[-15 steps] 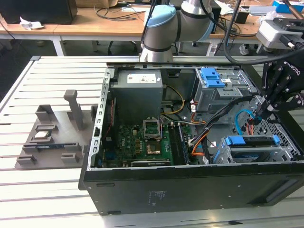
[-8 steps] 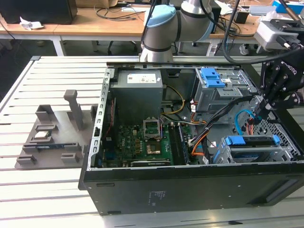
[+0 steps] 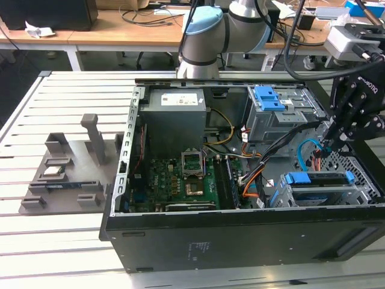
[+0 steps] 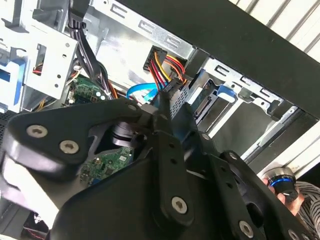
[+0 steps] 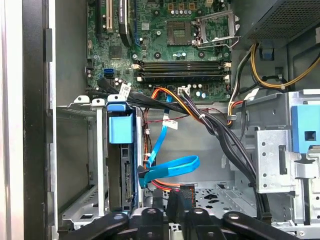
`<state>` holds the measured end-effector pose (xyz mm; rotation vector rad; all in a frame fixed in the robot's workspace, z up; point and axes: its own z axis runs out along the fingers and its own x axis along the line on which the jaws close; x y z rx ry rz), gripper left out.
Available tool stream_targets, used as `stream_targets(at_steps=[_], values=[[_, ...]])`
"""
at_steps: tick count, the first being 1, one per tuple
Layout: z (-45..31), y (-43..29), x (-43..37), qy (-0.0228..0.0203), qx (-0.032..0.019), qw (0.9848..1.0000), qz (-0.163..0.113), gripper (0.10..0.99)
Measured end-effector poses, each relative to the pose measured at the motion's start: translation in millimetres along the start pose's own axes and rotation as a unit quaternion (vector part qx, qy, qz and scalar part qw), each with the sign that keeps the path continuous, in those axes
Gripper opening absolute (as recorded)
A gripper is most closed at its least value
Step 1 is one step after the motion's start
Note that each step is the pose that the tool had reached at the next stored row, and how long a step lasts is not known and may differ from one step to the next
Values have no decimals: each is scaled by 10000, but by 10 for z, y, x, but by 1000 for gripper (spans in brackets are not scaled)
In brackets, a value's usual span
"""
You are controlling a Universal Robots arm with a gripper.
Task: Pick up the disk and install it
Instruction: 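Insert the first disk wire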
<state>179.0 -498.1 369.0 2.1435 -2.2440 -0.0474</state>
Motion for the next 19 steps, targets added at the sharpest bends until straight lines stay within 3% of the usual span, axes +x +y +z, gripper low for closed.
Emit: stream_targets(at_steps=[1, 2, 3, 6, 10, 11, 19], values=[[0, 0, 0, 0, 0, 10000, 0, 235], [0, -1, -7, 1, 0, 10000, 0, 302], [-2, -22, -85, 36, 2, 10000, 2, 302], [1, -51, -135, 85, 4, 10000, 4, 302], [72, -74, -150, 221, 9, 9998, 11, 302], [92, -75, -151, 237, 10, 9997, 12, 302], [117, -77, -151, 257, 11, 9997, 13, 286]])
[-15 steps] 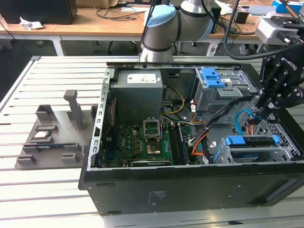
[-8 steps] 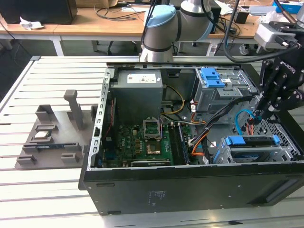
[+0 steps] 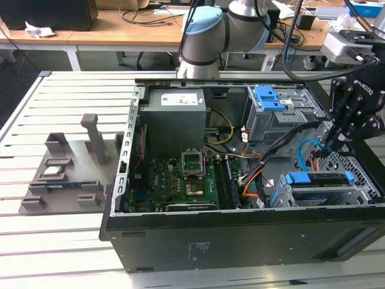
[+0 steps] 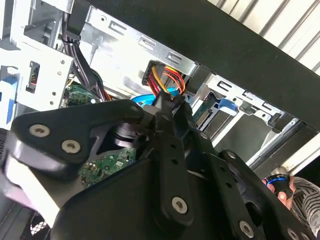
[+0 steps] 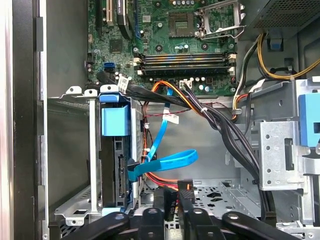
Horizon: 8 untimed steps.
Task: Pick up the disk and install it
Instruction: 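Insert the first disk wire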
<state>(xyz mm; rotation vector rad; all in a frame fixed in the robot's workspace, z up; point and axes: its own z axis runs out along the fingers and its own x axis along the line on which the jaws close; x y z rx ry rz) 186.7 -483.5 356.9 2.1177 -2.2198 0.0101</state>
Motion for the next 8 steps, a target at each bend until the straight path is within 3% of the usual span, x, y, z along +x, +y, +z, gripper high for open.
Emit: stream_targets(at_steps=[2, 8], values=[[0, 0, 0, 0, 0, 10000, 0, 165], [2, 3, 6, 1, 0, 10000, 0, 165]])
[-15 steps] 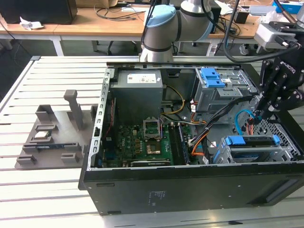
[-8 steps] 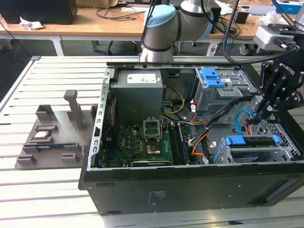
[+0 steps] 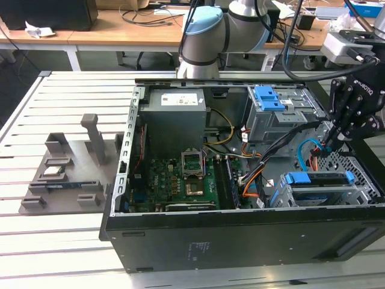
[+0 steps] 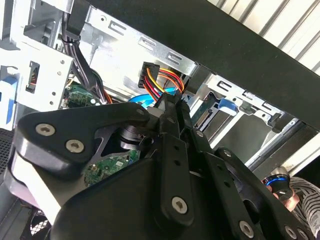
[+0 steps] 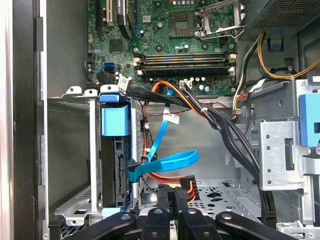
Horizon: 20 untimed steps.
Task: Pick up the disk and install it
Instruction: 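Insert the first disk wire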
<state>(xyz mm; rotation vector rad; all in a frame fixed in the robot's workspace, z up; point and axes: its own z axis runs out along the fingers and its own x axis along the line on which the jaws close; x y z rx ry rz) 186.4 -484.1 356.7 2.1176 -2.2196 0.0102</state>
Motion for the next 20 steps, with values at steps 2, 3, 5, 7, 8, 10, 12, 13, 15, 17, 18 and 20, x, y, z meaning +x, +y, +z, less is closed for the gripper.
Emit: stream_targets(at_steps=[2, 3, 5, 7, 8, 10, 12, 13, 15, 17, 18, 20], values=[[2, 16, 34, 2, 0, 10000, -1, 165], [5, 25, 55, 2, 0, 10000, -2, 165], [9, 38, 112, 3, 0, 10000, -4, 165], [14, 45, 189, 9, 1, 10000, -9, 165], [16, 46, 210, 11, 1, 10000, -10, 165], [18, 48, 249, 16, 2, 10000, -12, 165], [21, 47, 278, 25, 3, 10000, -16, 165], [26, 47, 299, 33, 3, 10000, -17, 165], [31, 46, 322, 41, 3, 10000, -18, 165], [36, 45, 337, 50, 4, 10000, -18, 165], [40, 44, 349, 56, 4, 10000, -19, 165], [54, 42, 384, 58, 4, 10000, -19, 165]])
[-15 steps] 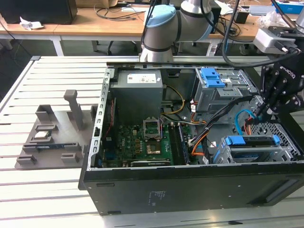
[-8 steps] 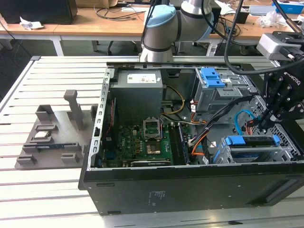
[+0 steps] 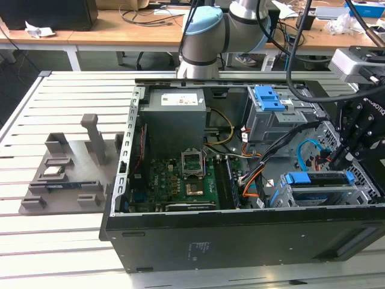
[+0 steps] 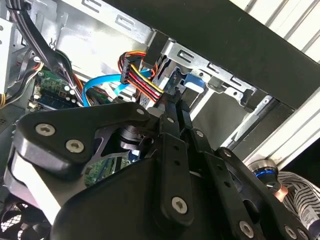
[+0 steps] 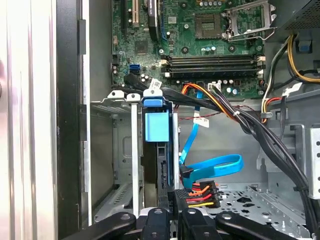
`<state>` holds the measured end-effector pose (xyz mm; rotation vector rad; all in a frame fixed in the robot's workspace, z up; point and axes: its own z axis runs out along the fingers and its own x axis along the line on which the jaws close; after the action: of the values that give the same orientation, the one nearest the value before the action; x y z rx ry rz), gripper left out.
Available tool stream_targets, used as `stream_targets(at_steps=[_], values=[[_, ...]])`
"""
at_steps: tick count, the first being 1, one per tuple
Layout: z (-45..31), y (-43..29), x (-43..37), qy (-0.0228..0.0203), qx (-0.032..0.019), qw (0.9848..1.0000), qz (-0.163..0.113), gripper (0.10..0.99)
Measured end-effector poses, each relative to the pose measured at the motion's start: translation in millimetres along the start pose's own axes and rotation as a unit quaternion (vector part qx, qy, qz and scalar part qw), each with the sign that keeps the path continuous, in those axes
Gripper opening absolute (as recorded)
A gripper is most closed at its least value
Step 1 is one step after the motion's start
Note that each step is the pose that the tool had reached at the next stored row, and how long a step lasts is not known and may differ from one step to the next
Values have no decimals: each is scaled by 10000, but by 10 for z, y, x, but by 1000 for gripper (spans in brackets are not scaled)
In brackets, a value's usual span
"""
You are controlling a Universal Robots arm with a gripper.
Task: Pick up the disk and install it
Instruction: 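Insert the first disk wire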
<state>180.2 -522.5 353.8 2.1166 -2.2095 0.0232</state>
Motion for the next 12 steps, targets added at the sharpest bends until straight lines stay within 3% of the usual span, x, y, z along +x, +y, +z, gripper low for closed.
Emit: stream_targets(at_steps=[6, 12], values=[[158, 38, 0, 4, 1, 10000, -1, 165], [176, 44, -1, 1, 0, 10000, -1, 165]])
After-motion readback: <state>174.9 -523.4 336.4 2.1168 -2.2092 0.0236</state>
